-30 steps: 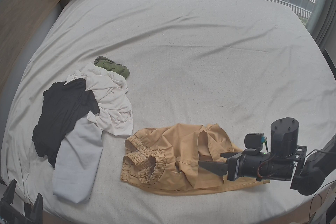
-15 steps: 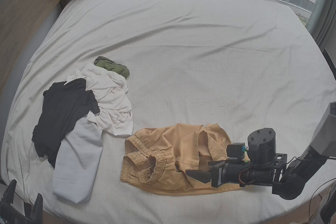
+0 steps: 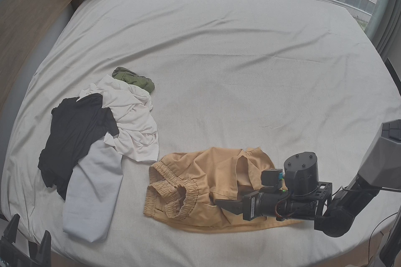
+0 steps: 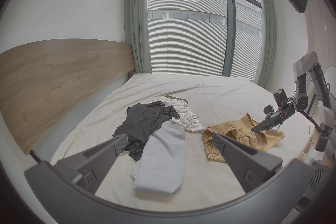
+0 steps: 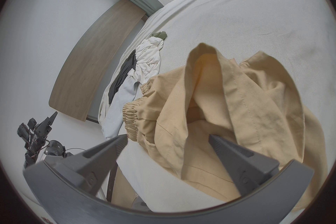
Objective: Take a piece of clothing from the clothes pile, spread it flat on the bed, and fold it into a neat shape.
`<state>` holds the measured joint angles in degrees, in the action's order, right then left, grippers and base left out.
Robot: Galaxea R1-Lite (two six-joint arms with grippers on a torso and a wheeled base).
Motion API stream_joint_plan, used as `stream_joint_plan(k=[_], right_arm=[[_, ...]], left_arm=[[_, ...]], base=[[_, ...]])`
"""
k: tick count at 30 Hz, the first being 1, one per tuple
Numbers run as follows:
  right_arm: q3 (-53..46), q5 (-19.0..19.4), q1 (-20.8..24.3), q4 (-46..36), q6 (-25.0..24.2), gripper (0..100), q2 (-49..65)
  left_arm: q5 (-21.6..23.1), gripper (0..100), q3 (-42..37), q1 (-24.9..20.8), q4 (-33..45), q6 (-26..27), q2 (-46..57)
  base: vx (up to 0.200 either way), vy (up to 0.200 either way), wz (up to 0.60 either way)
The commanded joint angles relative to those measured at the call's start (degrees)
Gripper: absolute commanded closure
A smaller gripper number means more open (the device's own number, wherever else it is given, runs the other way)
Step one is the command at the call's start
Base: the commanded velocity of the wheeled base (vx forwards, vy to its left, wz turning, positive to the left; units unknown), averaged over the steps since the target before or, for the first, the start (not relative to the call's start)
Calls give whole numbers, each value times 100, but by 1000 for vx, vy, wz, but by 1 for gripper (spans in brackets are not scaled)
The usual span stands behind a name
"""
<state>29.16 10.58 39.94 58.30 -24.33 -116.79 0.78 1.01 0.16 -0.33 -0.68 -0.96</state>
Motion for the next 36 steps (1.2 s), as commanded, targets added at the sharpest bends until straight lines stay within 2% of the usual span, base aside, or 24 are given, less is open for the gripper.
stream_joint_plan(k=[1,9,18,23,36], right_arm=[[46,5,-3,-2,-10,100,-55],[11,5,5,103,-19,100,-125],[-728,14,-179,463,-80,100,525],[-1211,67,-452,674,-80,100,956],[-1738,744,-1304,1035,-98,100,1272]], left_arm=[[1,0,-101,2,-2,-2,96],[-8,0,-101,2,-2,-2,96],[1,0,-101,2,-2,-2,96],[1,0,-101,-7,-2,7,96],[-8,0,-101,2,-2,7,96]], base=[[0,0,0],[0,0,0],[0,0,0],[0,0,0],[0,0,0]])
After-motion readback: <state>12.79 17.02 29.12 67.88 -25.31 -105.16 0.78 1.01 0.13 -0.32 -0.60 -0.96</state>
